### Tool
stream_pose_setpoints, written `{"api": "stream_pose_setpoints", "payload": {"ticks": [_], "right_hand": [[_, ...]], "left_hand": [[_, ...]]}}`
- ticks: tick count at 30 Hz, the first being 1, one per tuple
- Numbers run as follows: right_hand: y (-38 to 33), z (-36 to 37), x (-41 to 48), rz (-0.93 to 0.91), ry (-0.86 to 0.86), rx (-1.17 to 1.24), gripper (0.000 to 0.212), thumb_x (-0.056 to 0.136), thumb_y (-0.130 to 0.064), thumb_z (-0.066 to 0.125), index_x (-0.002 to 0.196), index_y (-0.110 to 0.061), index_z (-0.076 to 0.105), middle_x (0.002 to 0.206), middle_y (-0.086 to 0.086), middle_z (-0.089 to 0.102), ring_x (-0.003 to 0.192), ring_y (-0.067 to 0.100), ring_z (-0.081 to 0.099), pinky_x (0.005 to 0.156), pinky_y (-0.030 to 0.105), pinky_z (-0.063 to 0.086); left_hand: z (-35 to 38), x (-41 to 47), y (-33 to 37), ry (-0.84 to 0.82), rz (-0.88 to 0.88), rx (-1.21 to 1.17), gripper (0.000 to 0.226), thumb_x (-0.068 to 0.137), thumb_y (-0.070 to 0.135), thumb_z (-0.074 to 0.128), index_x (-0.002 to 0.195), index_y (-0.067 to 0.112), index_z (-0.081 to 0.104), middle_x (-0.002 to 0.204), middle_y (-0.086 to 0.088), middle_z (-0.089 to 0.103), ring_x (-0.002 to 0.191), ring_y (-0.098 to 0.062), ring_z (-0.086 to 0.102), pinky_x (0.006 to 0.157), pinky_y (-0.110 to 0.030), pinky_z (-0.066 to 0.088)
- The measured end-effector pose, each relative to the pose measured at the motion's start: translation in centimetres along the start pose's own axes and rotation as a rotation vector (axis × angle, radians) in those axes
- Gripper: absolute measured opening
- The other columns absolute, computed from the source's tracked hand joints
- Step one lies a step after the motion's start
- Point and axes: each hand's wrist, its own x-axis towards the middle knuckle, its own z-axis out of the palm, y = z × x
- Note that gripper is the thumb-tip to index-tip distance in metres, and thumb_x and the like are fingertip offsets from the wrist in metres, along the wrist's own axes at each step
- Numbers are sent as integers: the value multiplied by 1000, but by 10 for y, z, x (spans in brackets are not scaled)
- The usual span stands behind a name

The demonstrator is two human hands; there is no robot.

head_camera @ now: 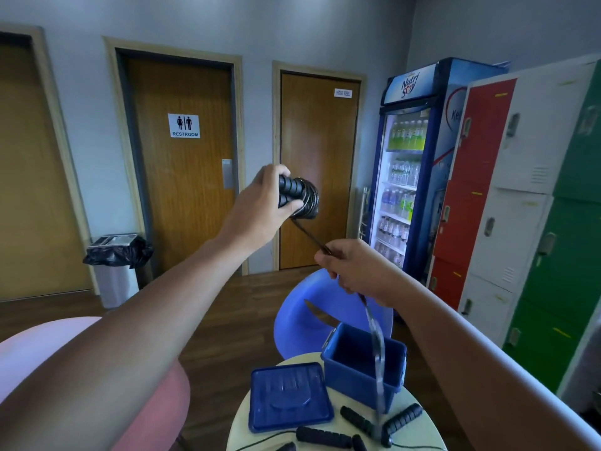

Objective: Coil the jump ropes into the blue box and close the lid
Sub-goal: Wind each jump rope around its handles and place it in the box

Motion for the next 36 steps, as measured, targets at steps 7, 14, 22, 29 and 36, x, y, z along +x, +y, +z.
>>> {"api": "stream_pose_setpoints", "payload": {"ticks": [7, 14, 22, 29, 36], "right_hand": [[-18, -26, 3, -242, 251, -575, 17, 98, -33, 57, 90, -24, 69, 66, -5, 59, 61, 15, 52, 56, 31, 38], [-39, -54, 3, -364, 289, -278, 19, 86, -38, 74, 82, -19, 71, 58, -17, 55, 49, -4, 48, 49, 8, 34], [-8, -32, 11, -225, 57, 479, 50, 79, -49, 76, 84, -2, 60, 66, 12, 56, 56, 20, 53, 53, 24, 42], [10, 16, 10, -103, 51, 481, 35, 106, -30, 42, 85, -14, 65, 60, -3, 43, 44, 11, 32, 46, 25, 28], [5, 30, 7, -69, 9, 154, 20, 105, -22, 46, 97, -16, 63, 59, -5, 49, 42, 4, 41, 44, 20, 34]], "left_hand": [[-12, -18, 0, -304, -74, 53, 56, 84, 46, 75, 130, 24, 52, 113, 0, 67, 93, -14, 64, 71, -17, 51], [-31, -28, 16, -451, -321, -736, 37, 81, 40, 74, 105, 16, 60, 103, -11, 63, 93, -28, 72, 70, -40, 63], [-40, -30, 36, -214, -409, -1087, 7, 86, 26, 65, 86, 19, 68, 98, -13, 59, 81, -27, 70, 49, -31, 56], [-36, -11, 33, 49, -481, -1044, 11, 96, 15, 65, 102, 6, 61, 101, -11, 67, 93, -31, 73, 55, -36, 60], [-11, 1, 3, 254, -353, -289, 26, 99, 31, 60, 113, 10, 58, 101, -3, 65, 92, -23, 70, 67, -39, 62]]}}
